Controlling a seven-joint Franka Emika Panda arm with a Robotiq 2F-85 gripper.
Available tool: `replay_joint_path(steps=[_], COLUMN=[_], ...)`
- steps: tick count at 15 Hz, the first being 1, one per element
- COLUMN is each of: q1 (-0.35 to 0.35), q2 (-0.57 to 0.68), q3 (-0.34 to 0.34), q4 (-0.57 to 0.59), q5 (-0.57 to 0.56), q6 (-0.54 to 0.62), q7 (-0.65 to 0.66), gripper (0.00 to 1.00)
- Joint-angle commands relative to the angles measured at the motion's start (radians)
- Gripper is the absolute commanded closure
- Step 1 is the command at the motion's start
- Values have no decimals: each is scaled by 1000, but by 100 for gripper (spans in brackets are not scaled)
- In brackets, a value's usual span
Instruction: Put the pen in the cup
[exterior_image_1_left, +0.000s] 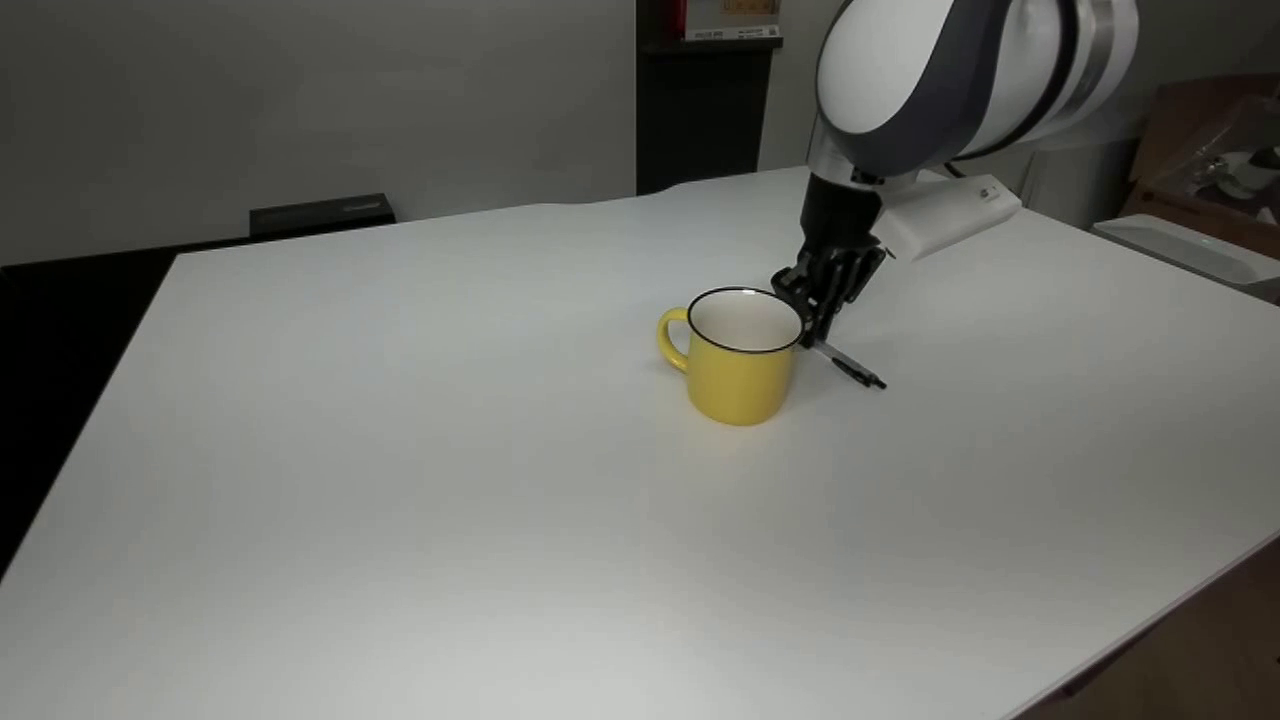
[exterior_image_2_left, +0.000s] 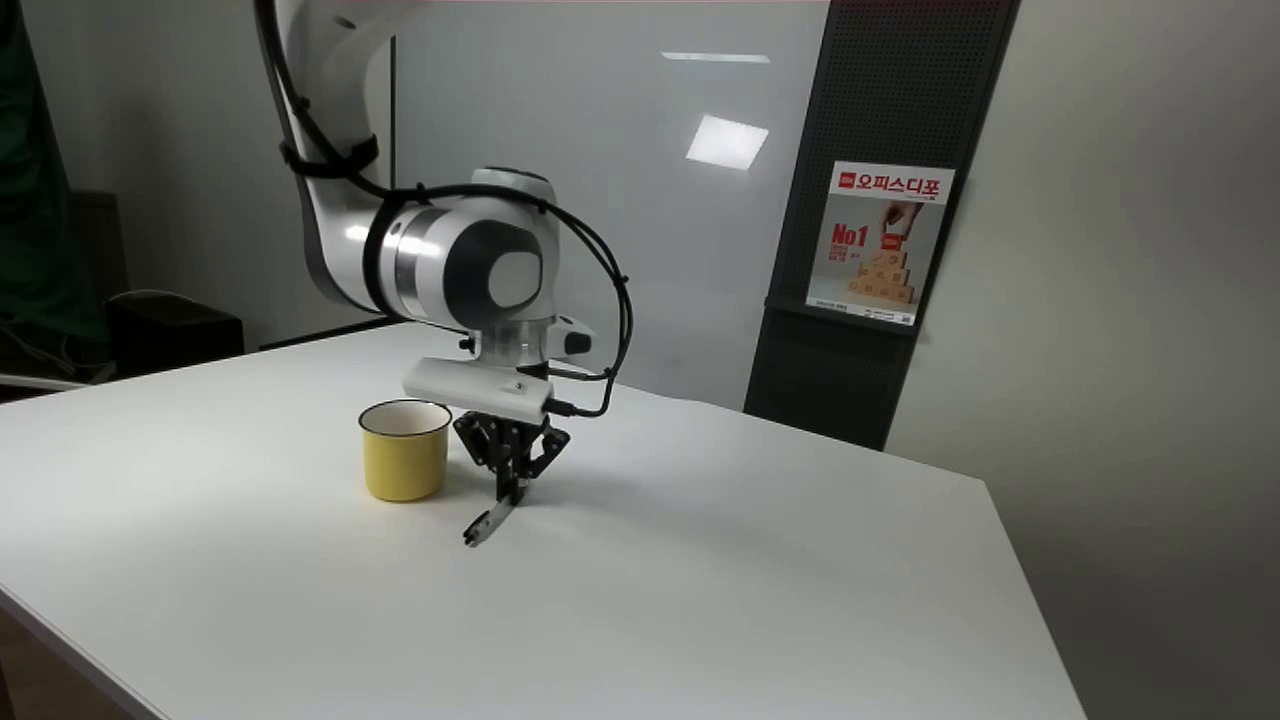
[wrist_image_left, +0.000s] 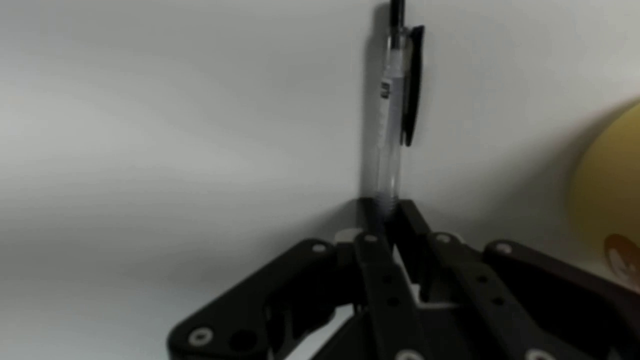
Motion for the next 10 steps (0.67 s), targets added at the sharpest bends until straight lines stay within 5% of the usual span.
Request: replay_joint_path(steps=[1,6,10], q1=[-14,-3,22], q2=[-6,-84,-197], q3=[11,-7,-2], q4=[1,-19,-21], q5=[-5,-16,-24], q6=[7,-61,-231], q7=[13,20,33], gripper=[99,97,97])
